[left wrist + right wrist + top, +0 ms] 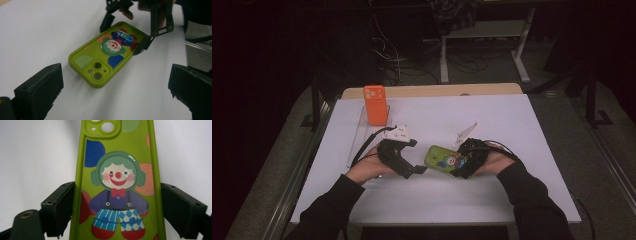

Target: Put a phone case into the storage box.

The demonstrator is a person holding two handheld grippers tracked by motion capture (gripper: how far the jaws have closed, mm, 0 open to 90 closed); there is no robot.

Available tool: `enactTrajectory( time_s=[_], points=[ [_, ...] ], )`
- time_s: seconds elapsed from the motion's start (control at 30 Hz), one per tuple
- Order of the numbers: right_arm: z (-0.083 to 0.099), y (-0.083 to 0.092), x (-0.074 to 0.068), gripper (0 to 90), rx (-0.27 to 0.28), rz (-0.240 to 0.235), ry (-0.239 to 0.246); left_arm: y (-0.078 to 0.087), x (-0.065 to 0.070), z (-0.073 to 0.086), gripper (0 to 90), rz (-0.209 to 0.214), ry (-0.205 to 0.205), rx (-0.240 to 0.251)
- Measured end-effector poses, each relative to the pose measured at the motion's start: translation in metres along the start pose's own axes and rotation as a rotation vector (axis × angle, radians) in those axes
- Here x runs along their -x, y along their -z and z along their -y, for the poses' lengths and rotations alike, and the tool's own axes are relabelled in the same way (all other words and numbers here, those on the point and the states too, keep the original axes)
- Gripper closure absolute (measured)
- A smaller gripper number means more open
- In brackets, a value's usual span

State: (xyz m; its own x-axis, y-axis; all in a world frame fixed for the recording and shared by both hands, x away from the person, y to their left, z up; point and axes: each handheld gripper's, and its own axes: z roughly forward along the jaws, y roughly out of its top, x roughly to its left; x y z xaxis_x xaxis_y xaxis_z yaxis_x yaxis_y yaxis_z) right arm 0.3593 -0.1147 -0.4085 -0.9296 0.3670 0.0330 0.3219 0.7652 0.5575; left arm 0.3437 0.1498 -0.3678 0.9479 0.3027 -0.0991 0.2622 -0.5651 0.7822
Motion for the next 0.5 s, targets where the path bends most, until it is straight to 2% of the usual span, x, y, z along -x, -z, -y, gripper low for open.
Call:
enactTrajectory(
  time_s=[0.17, 0.2, 0.27, 0.3, 0.37, 0.43, 0.5],
  points=[
    [-0.01, 0.008, 0.003, 14.9, 0.01, -0.037, 0.046, -0.001, -0.006, -0.015, 0.0, 0.025, -0.052, -0.007],
    [-0.012, 0.009, 0.002, 14.9, 0.01, -0.041, 0.053, 0.0, -0.007, -0.019, 0.0, 0.028, -0.075, -0.008],
    [-0.018, 0.01, 0.001, 14.9, 0.009, -0.051, 0.073, -0.001, -0.007, -0.022, 0.0, 0.052, -0.086, -0.004],
    [-0.021, 0.011, 0.001, 14.9, 0.005, -0.055, 0.086, -0.001, -0.009, -0.024, 0.0, 0.053, -0.107, -0.015],
    [-0.026, 0.012, 0.001, 14.9, 0.011, -0.062, 0.093, -0.003, -0.008, -0.025, 0.0, 0.055, -0.1, -0.014],
    [-0.029, 0.014, 0.0, 14.9, 0.011, -0.076, 0.102, -0.004, -0.009, -0.024, 0.0, 0.062, -0.116, -0.024],
    [-0.03, 0.015, -0.002, 14.9, 0.024, -0.089, 0.118, -0.006, -0.008, -0.021, 0.0, 0.074, -0.152, -0.053]
  ],
)
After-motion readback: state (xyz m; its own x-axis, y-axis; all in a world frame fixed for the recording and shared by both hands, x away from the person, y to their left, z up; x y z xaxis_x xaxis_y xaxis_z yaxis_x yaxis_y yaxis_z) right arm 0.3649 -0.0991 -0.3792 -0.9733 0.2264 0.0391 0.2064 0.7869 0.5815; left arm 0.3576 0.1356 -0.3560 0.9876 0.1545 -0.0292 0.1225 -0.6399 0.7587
